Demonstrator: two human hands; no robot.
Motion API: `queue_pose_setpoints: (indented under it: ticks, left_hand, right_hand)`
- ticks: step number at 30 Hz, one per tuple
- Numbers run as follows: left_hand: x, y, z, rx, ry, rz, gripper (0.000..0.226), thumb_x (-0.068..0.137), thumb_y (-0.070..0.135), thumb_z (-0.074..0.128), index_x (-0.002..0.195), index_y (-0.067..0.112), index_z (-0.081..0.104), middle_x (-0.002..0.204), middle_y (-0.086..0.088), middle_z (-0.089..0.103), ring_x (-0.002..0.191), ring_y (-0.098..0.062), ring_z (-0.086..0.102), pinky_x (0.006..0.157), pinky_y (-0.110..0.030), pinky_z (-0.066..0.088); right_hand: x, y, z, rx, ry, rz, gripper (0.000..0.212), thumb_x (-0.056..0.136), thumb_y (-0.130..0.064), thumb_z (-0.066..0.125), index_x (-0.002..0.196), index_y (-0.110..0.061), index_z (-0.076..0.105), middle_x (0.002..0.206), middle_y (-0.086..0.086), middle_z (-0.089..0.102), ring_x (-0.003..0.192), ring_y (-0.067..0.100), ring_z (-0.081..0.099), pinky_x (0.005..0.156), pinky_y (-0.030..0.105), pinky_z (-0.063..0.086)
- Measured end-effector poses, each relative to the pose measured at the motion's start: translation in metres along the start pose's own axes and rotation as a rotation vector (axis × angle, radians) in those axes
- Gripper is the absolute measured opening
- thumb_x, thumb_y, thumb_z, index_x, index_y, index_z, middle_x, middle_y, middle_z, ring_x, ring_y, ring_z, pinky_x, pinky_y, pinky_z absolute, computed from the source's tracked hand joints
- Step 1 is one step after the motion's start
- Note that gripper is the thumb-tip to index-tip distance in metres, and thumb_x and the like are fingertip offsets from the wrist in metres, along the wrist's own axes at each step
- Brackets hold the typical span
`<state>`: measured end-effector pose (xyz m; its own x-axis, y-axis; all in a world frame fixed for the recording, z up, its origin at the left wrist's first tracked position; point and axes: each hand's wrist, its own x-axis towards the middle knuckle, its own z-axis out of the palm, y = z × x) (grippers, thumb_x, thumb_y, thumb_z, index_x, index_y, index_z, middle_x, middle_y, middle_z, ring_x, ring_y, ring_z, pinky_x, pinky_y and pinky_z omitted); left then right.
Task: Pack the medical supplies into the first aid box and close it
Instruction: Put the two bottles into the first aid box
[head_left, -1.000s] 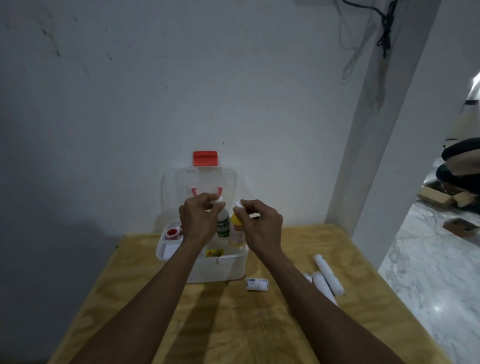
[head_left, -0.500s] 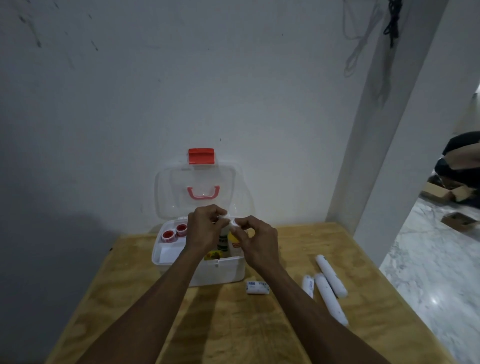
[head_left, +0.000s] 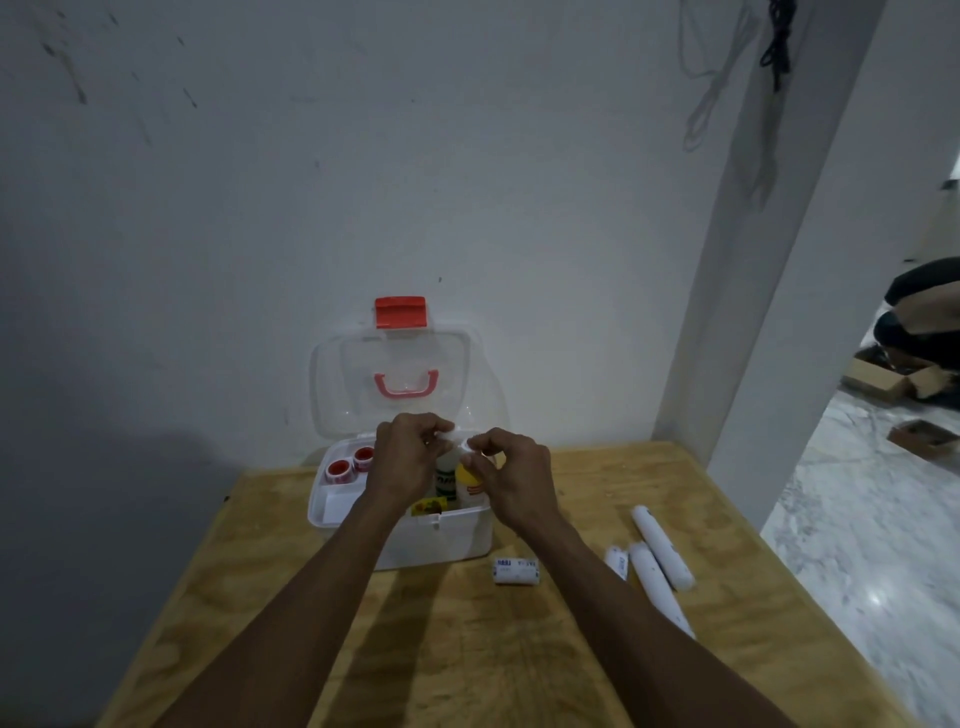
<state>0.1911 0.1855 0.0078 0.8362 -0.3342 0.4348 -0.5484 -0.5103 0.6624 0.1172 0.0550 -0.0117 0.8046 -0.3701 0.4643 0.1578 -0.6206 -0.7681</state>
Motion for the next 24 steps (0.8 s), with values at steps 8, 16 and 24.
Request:
queue_pose_setpoints:
  ticks: [8, 16, 24]
  left_hand:
    - [-0.004, 0.0, -0.004, 0.032, -0.032, -0.002, 0.03, 0.086, 0.005, 0.068, 0.116, 0.008, 0.07, 0.118, -0.01, 0.07, 0.107, -0.02, 0.067, 0.09, -0.022, 0.045]
    - [-0.004, 0.0, -0.005, 0.036, -0.041, -0.023, 0.037, 0.086, 0.005, 0.069, 0.123, 0.01, 0.066, 0.123, -0.011, 0.068, 0.112, -0.021, 0.065, 0.091, -0.025, 0.046]
    - [-0.04, 0.037, -0.02, -0.055, 0.238, 0.077, 0.033, 0.084, 0.025, 0.074, 0.115, 0.016, 0.071, 0.112, -0.006, 0.072, 0.1, -0.021, 0.066, 0.081, -0.042, 0.058]
  right_hand:
    - [-0.004, -0.003, -0.005, -0.027, -0.034, 0.006, 0.022, 0.085, -0.021, 0.073, 0.105, -0.013, 0.074, 0.106, 0.004, 0.074, 0.097, 0.015, 0.065, 0.085, 0.032, 0.053]
    - [-0.004, -0.01, -0.012, -0.026, -0.054, 0.041, 0.032, 0.083, -0.026, 0.076, 0.113, -0.015, 0.072, 0.109, 0.001, 0.074, 0.095, 0.01, 0.063, 0.086, 0.028, 0.052]
    - [-0.029, 0.001, -0.077, -0.062, 0.233, 0.141, 0.026, 0.082, -0.023, 0.076, 0.107, -0.016, 0.073, 0.095, -0.004, 0.074, 0.083, 0.007, 0.065, 0.072, 0.009, 0.04]
